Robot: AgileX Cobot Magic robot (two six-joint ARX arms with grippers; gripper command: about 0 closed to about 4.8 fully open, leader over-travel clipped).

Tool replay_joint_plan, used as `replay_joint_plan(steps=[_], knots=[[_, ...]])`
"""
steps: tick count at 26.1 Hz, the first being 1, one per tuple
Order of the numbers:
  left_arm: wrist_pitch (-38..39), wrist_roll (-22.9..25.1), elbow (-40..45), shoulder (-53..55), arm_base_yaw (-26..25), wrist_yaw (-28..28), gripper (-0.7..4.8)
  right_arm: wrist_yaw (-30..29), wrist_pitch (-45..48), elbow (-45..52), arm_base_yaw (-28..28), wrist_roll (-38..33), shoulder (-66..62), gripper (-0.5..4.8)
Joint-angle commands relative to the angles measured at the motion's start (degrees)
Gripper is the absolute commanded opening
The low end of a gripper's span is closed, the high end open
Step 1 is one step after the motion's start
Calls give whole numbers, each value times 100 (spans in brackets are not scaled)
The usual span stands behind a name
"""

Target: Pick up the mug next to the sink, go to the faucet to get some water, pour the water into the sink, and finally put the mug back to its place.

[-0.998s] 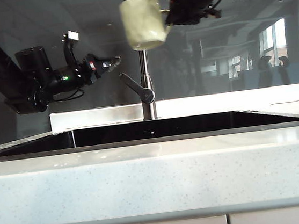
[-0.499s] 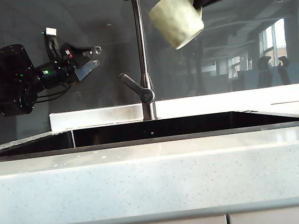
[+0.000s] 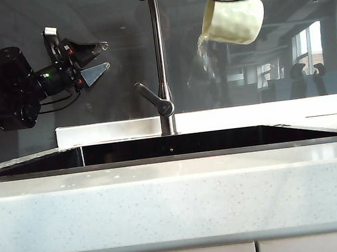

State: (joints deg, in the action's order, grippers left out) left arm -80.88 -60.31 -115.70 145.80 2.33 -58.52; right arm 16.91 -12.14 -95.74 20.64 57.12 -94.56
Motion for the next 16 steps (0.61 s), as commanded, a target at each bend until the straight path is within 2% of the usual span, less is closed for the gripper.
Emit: replay_joint_plan(steps=[1,13,16], knots=[[-107,-39,-31,-42,-7,-24,479,57,433,-83,157,1191,101,-5],[-105,-37,-31,-42,-7,-26,479,98,516,-83,271,3042,101,-5],[-101,-37,-28,-42,-7,-26,479,96,614,-83,284,3165,101,-5]])
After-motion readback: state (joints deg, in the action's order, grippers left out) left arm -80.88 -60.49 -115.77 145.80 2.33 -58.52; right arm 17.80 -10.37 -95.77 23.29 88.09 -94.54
